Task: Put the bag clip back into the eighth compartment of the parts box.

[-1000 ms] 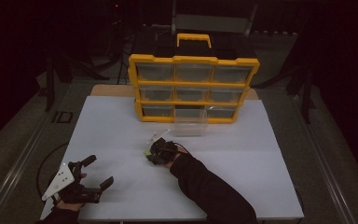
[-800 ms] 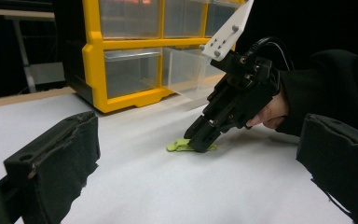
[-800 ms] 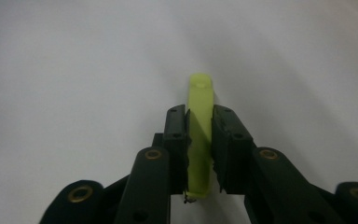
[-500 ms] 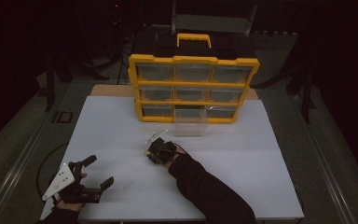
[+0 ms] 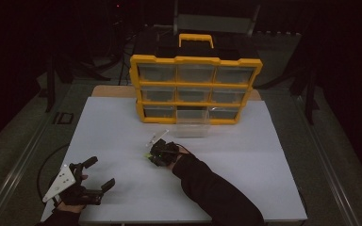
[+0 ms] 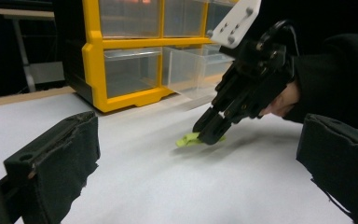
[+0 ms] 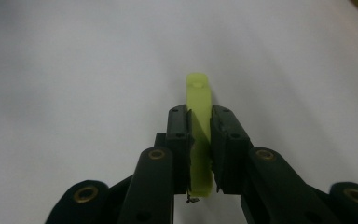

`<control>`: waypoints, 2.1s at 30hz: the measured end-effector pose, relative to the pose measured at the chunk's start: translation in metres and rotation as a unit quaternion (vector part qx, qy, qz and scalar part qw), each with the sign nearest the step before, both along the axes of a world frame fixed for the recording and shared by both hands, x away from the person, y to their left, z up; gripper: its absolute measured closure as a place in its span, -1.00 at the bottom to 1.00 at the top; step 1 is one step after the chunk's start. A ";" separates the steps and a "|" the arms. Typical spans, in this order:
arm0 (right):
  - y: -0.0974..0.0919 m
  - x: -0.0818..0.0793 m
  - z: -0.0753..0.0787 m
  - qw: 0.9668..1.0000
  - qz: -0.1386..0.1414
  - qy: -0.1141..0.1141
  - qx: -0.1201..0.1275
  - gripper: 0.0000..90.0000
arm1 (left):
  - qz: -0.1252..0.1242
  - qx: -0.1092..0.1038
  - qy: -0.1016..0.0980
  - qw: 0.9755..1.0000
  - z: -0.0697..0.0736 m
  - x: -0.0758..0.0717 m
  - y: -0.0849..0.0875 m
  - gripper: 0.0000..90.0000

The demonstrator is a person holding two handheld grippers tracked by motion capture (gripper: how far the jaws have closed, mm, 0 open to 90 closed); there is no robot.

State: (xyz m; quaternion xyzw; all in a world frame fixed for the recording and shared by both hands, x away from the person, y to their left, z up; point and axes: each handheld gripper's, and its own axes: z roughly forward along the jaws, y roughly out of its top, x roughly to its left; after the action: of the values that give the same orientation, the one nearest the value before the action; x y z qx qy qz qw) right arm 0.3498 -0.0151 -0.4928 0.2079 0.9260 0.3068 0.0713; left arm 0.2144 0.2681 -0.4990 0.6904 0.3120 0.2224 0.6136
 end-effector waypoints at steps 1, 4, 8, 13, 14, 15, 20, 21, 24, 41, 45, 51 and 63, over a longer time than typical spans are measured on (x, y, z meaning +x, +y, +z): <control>-0.001 0.000 0.002 1.000 -0.001 0.000 0.000 0.75 | 0.000 0.000 0.000 1.000 0.000 0.000 0.000 -1.00; -0.006 0.000 0.008 1.000 0.000 0.001 0.003 0.75 | 0.000 0.000 0.000 1.000 0.000 0.000 0.000 -1.00; -0.012 -0.002 0.016 1.000 0.008 -0.005 -0.004 0.75 | 0.001 0.002 0.000 1.000 0.000 0.000 0.000 -1.00; -0.022 -0.002 0.025 1.000 0.007 -0.008 -0.004 0.75 | 0.001 0.002 0.000 1.000 0.000 0.000 0.000 -1.00; -0.025 -0.002 0.027 1.000 0.007 -0.010 -0.003 0.75 | 0.001 0.002 0.000 1.000 0.000 0.000 0.000 -1.00; -0.027 -0.002 0.029 1.000 0.005 -0.008 -0.002 0.75 | 0.001 0.003 0.001 1.000 0.000 0.000 -0.001 -1.00; -0.036 -0.001 0.039 1.000 0.003 -0.015 0.004 0.75 | 0.000 0.003 0.000 1.000 0.000 0.000 -0.001 -1.00; -0.037 0.000 0.041 1.000 0.002 -0.016 0.005 0.75 | 0.000 0.003 0.000 1.000 0.000 0.000 -0.001 -1.00; -0.042 0.001 0.047 1.000 0.004 -0.018 0.008 0.75 | 0.000 0.002 0.000 1.000 0.000 0.000 -0.001 -1.00; -0.069 0.008 0.080 0.999 -0.011 -0.038 0.022 0.75 | 0.002 0.004 0.001 1.000 -0.001 0.000 0.000 -1.00; -0.078 0.011 0.088 0.998 -0.019 -0.046 0.026 0.75 | 0.002 0.003 0.001 1.000 -0.001 0.000 -0.001 -1.00; -0.089 0.015 0.098 0.998 -0.027 -0.056 0.025 0.75 | 0.003 0.004 0.001 1.000 -0.001 0.000 -0.001 -1.00; -0.111 0.026 0.114 0.996 -0.047 -0.070 0.026 0.75 | 0.004 0.004 0.000 1.000 0.000 0.000 -0.001 -1.00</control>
State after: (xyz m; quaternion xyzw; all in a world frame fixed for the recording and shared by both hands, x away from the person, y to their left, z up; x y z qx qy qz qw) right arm 0.3759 -0.1266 -0.3789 0.2304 0.8998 0.3410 0.1451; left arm 0.2144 0.2675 -0.4995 0.6918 0.3137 0.2257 0.6100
